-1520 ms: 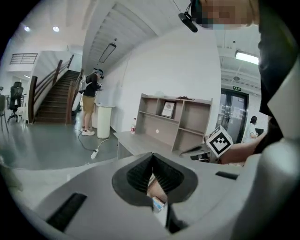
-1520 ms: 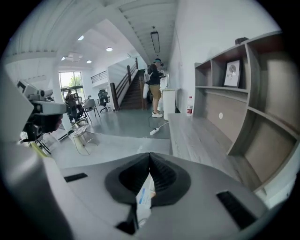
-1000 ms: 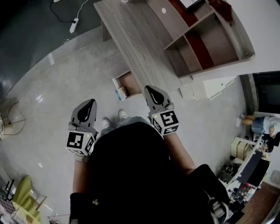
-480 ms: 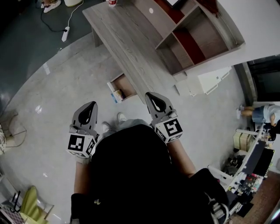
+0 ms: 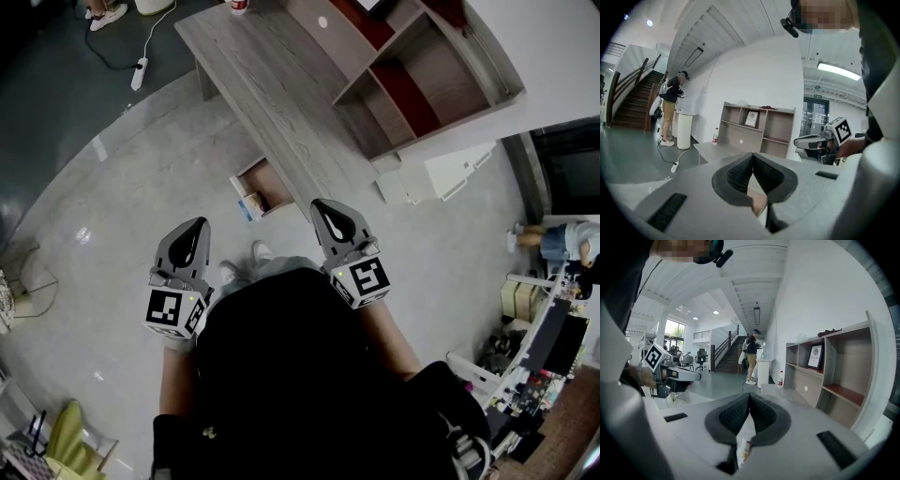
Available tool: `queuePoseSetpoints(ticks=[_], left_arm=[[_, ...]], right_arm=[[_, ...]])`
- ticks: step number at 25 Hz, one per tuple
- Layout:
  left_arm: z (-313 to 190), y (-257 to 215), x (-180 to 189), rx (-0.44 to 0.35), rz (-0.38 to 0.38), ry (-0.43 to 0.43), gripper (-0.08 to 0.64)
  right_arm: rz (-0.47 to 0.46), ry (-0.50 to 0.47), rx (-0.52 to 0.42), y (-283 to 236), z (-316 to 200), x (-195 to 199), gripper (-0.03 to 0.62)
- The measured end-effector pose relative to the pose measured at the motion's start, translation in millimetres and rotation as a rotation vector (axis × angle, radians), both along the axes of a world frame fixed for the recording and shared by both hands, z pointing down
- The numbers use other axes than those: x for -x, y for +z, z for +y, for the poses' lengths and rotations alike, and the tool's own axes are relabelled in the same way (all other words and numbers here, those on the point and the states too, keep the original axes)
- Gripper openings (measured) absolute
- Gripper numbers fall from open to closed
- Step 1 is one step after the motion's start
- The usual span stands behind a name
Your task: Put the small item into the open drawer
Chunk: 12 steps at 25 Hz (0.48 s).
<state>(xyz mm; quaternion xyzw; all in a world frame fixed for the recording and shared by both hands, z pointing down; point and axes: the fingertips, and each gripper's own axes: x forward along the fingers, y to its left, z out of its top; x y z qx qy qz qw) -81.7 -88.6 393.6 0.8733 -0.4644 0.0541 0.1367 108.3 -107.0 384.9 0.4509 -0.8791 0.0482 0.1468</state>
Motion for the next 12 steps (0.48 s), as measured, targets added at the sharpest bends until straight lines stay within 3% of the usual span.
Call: queuePoseSetpoints(ticks=[12], left_arm=[[-3.0,1.7,1.8,0.002,-0.001,0.007,0.003]], right_arm=[[0.006,0.008,0.014,6.1,-2.7,2.7,0.012]])
